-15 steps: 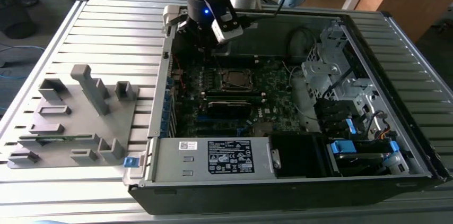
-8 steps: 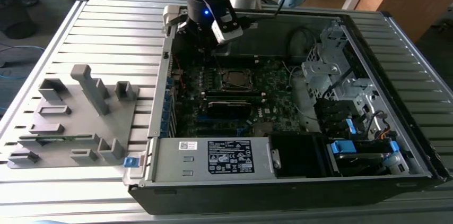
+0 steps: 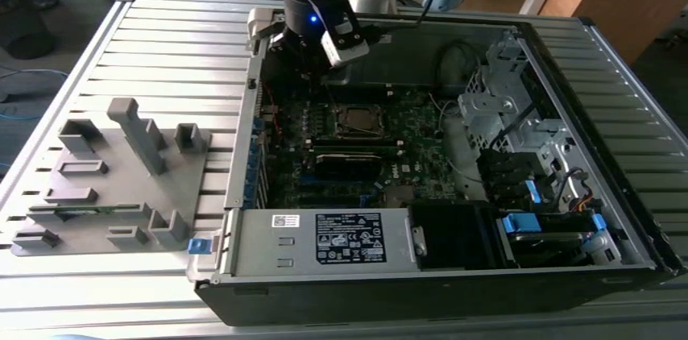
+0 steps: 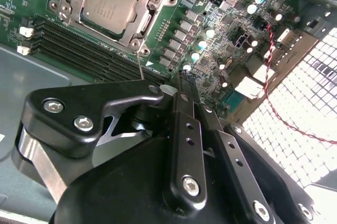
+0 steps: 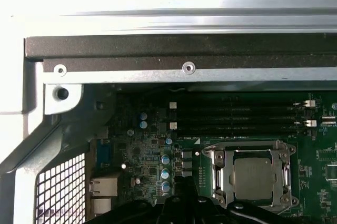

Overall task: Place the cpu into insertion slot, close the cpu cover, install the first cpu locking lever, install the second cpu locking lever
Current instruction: 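Install the first cpu locking lever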

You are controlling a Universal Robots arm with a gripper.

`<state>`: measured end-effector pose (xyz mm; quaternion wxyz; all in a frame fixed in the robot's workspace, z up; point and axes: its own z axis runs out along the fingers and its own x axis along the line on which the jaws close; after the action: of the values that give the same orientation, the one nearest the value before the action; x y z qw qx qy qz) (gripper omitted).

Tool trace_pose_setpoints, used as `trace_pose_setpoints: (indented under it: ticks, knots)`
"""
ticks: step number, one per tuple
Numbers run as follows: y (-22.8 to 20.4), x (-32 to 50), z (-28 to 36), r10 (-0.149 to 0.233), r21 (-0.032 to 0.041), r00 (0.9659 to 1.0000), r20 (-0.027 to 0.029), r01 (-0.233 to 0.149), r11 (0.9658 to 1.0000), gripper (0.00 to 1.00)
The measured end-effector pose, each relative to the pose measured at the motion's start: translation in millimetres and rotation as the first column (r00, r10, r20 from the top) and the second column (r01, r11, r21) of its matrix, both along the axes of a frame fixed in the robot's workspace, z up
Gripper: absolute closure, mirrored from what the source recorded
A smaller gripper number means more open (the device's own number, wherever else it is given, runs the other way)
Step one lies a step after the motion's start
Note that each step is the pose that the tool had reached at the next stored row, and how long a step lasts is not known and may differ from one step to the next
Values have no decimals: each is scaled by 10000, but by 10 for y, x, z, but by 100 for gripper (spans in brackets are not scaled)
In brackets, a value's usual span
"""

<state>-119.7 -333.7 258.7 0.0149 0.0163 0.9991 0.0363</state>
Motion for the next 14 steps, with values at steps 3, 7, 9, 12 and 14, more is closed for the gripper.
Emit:
trace_pose_setpoints:
  ticks: [3,7,9,12,14]
  knots:
    - [0,0,0,-1,318,10000,7,1,9995,89]
    - [0,-1,1,-1,700,10000,22,0,9975,89]
    - [0,-2,0,-2,733,10000,25,0,9973,89]
    - [0,-3,-17,-1,735,10000,25,-1,9973,89]
    - [0,-6,-31,-1,744,10000,24,0,9972,89]
